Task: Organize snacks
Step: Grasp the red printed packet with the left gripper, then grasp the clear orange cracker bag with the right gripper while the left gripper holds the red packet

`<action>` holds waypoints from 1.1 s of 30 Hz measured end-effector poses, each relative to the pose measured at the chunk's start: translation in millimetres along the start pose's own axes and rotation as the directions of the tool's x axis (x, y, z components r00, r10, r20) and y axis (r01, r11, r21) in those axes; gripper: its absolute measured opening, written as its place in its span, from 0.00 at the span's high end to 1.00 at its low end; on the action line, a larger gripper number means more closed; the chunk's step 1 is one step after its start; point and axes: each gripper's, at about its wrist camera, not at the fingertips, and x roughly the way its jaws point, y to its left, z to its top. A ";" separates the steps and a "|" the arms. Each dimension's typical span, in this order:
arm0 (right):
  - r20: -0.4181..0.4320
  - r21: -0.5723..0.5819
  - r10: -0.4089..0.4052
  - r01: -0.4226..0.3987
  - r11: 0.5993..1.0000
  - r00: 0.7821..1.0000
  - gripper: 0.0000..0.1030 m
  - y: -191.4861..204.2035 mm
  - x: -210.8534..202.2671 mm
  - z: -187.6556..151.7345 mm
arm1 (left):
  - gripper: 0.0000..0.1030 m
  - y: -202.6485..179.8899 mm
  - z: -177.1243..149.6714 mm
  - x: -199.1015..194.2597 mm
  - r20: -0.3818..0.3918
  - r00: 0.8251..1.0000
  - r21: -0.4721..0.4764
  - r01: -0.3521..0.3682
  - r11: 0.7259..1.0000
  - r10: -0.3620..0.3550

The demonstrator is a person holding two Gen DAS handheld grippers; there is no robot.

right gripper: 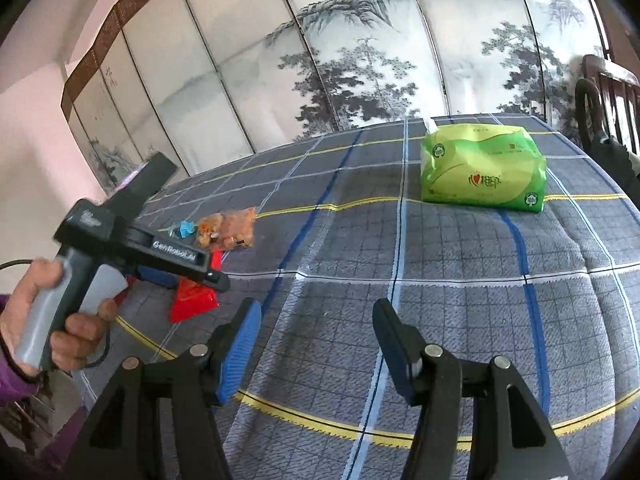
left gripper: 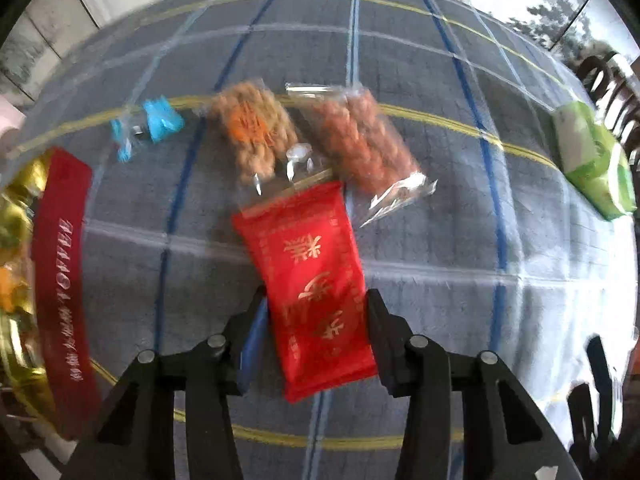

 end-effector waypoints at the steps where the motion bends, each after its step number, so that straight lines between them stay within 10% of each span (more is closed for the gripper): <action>1: -0.001 0.001 -0.002 0.002 1.000 1.000 0.42 0.1 0.1 0.0 | 0.59 2.7 -4.9 -2.5 0.012 1.000 0.005 -0.005 1.000 0.005; 9: -0.038 -0.002 -0.044 0.044 0.999 0.998 0.42 1.4 8.5 2.1 | 0.59 39.1 -72.0 -46.9 0.085 0.984 0.067 0.148 0.987 -0.154; 20: -0.137 -0.194 0.094 -0.120 0.974 0.986 0.42 81.3 85.4 56.0 | 0.59 84.2 -106.5 -116.7 0.199 0.959 0.120 0.181 0.976 -0.202; 33: -0.296 -0.433 -0.001 -0.133 0.892 0.955 0.42 114.6 183.5 78.5 | 0.59 118.6 -117.0 -143.9 0.266 0.946 0.121 0.157 0.980 -0.184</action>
